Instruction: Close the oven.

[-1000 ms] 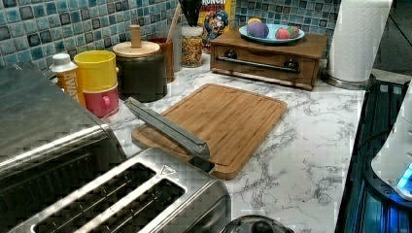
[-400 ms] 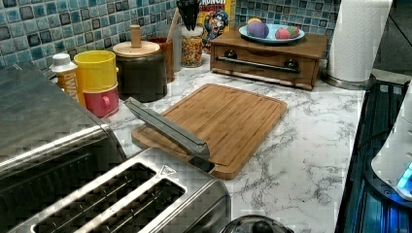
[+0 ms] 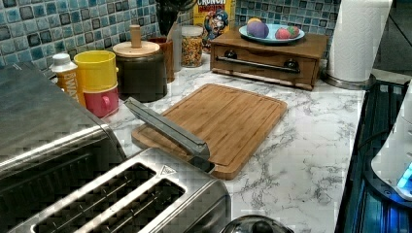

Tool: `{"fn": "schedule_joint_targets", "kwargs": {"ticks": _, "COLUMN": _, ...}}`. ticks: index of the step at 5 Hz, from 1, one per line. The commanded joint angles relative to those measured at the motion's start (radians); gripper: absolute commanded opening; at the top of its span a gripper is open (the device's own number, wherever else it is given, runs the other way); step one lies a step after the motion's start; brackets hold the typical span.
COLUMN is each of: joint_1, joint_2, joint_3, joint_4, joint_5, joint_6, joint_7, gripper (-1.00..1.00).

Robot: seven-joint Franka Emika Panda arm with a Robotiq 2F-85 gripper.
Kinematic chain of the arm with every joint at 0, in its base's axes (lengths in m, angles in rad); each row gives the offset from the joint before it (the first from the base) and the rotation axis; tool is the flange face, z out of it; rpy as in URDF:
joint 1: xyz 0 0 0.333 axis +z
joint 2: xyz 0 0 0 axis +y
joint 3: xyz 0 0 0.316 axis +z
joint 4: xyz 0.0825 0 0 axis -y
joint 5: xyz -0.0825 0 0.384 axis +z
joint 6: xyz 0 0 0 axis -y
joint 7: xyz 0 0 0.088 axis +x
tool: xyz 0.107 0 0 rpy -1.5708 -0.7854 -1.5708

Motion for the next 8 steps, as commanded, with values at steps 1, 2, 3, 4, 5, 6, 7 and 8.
{"fn": "schedule_joint_targets", "kwargs": {"ticks": 1, "joint_1": 0.008, "joint_2": -0.142, "joint_3": -0.001, "joint_4": -0.346, "joint_5": 0.249, "joint_6": 0.162, "joint_7": -0.399, "gripper": -1.00}}
{"fn": "schedule_joint_targets", "kwargs": {"ticks": 2, "joint_1": 0.038, "joint_2": -0.151, "joint_3": -0.001, "joint_4": -0.430, "joint_5": 0.452, "joint_6": 0.286, "joint_7": -0.637, "gripper": -1.00}}
{"fn": "schedule_joint_targets", "kwargs": {"ticks": 3, "joint_1": 0.094, "joint_2": -0.151, "joint_3": -0.005, "joint_4": -0.481, "joint_5": 0.730, "joint_6": 0.378, "joint_7": -0.919, "gripper": -1.00}}
{"fn": "schedule_joint_targets", "kwargs": {"ticks": 4, "joint_1": 0.106, "joint_2": -0.128, "joint_3": 0.003, "joint_4": -0.480, "joint_5": 0.959, "joint_6": 0.408, "joint_7": -1.131, "gripper": -1.00}}
{"fn": "schedule_joint_targets", "kwargs": {"ticks": 5, "joint_1": 0.097, "joint_2": -0.085, "joint_3": 0.008, "joint_4": -0.448, "joint_5": 1.135, "joint_6": 0.386, "joint_7": -1.336, "gripper": -1.00}}
{"fn": "schedule_joint_targets", "kwargs": {"ticks": 6, "joint_1": 0.111, "joint_2": -0.017, "joint_3": 0.021, "joint_4": -0.410, "joint_5": 1.345, "joint_6": 0.440, "joint_7": -1.566, "gripper": -1.00}}
{"fn": "schedule_joint_targets", "kwargs": {"ticks": 7, "joint_1": 0.088, "joint_2": 0.067, "joint_3": 0.065, "joint_4": -0.365, "joint_5": 1.400, "joint_6": 0.483, "joint_7": -1.629, "gripper": -1.00}}
{"fn": "schedule_joint_targets", "kwargs": {"ticks": 8, "joint_1": 0.088, "joint_2": 0.098, "joint_3": 0.060, "joint_4": -0.331, "joint_5": 1.420, "joint_6": 0.460, "joint_7": -1.643, "gripper": -1.00}}
